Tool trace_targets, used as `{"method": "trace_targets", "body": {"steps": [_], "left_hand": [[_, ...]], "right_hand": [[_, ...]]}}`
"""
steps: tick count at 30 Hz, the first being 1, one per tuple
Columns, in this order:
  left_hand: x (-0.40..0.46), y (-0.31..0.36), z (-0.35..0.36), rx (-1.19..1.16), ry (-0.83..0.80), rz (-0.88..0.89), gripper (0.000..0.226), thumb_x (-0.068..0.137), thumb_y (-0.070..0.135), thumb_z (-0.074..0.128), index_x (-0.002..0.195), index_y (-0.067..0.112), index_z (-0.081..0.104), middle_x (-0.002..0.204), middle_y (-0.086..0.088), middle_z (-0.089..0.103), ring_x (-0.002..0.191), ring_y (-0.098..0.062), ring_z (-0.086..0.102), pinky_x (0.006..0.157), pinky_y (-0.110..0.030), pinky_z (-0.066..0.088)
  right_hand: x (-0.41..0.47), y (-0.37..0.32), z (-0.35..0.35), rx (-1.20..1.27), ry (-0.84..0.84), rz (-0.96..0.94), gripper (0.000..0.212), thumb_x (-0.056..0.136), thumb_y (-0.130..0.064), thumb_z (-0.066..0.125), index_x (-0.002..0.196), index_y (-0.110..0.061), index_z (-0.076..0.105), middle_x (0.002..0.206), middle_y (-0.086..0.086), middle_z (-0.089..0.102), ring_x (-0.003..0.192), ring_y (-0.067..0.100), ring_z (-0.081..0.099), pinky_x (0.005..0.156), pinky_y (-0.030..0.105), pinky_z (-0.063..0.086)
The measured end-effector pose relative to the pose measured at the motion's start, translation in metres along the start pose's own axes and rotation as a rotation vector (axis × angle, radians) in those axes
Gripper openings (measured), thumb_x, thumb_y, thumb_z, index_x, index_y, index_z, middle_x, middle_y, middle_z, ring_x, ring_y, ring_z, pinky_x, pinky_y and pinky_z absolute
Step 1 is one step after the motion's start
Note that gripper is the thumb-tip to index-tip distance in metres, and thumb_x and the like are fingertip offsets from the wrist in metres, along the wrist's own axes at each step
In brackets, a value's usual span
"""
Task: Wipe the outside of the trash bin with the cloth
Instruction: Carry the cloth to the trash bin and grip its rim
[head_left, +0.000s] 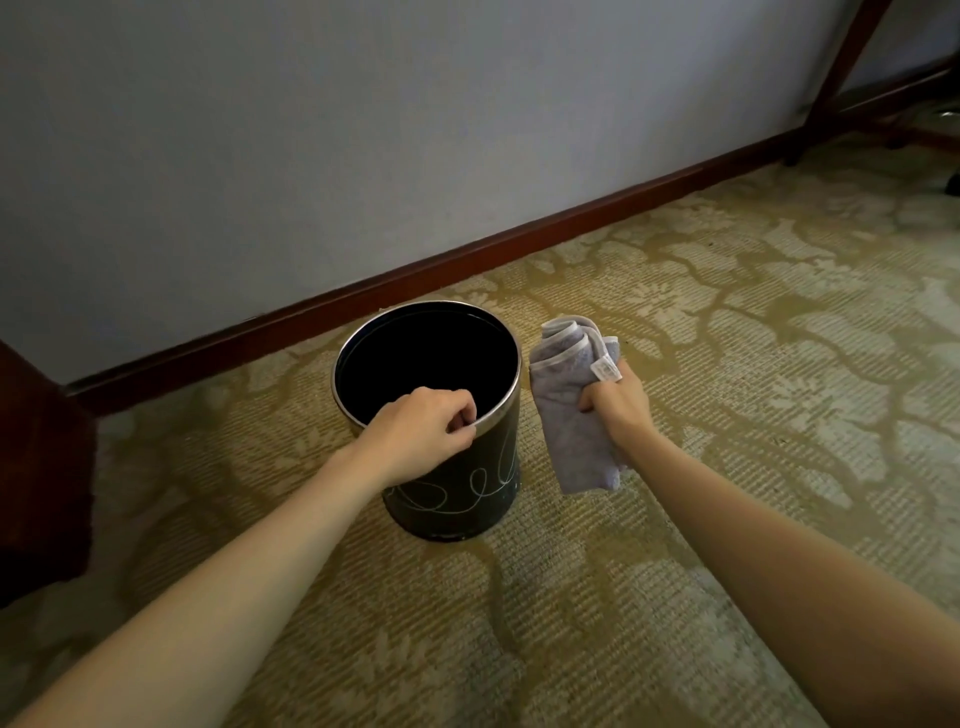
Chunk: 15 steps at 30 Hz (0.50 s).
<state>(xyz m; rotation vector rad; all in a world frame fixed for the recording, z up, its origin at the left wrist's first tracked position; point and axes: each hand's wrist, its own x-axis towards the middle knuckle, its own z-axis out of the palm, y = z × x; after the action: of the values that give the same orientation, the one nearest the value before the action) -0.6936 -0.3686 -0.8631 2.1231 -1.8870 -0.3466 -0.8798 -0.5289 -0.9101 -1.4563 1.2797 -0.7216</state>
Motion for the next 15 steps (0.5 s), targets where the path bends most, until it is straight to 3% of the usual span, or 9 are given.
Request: {"method": "trace_targets", "body": {"steps": [8,15], "left_hand": [[0.003,0.006,-0.001,0.063,-0.003,0.045,0.014,0.093,0.030,0.054,0.101,0.023,0.063,0.090,0.009,0.062,0.080,-0.005,0.059,0.072,-0.030,0.054],[0.012,0.000,-0.011,0.117,0.134,0.068,0.012,0.093,0.028,0.053,0.094,0.021,0.063,0.083,0.011,0.058,0.073,-0.004,0.056,0.063,-0.023,0.049]], "right_hand": [[-0.003,-0.001,0.003,0.002,-0.036,0.028,0.040,0.064,-0.006,0.060,0.099,-0.024,0.056,0.094,0.002,0.062,0.086,0.022,0.055,0.059,0.029,0.040],[0.000,-0.001,0.000,0.014,-0.021,0.009,0.051,0.065,-0.003,0.060,0.113,-0.021,0.057,0.099,0.003,0.063,0.087,0.021,0.056,0.061,0.030,0.041]]}}
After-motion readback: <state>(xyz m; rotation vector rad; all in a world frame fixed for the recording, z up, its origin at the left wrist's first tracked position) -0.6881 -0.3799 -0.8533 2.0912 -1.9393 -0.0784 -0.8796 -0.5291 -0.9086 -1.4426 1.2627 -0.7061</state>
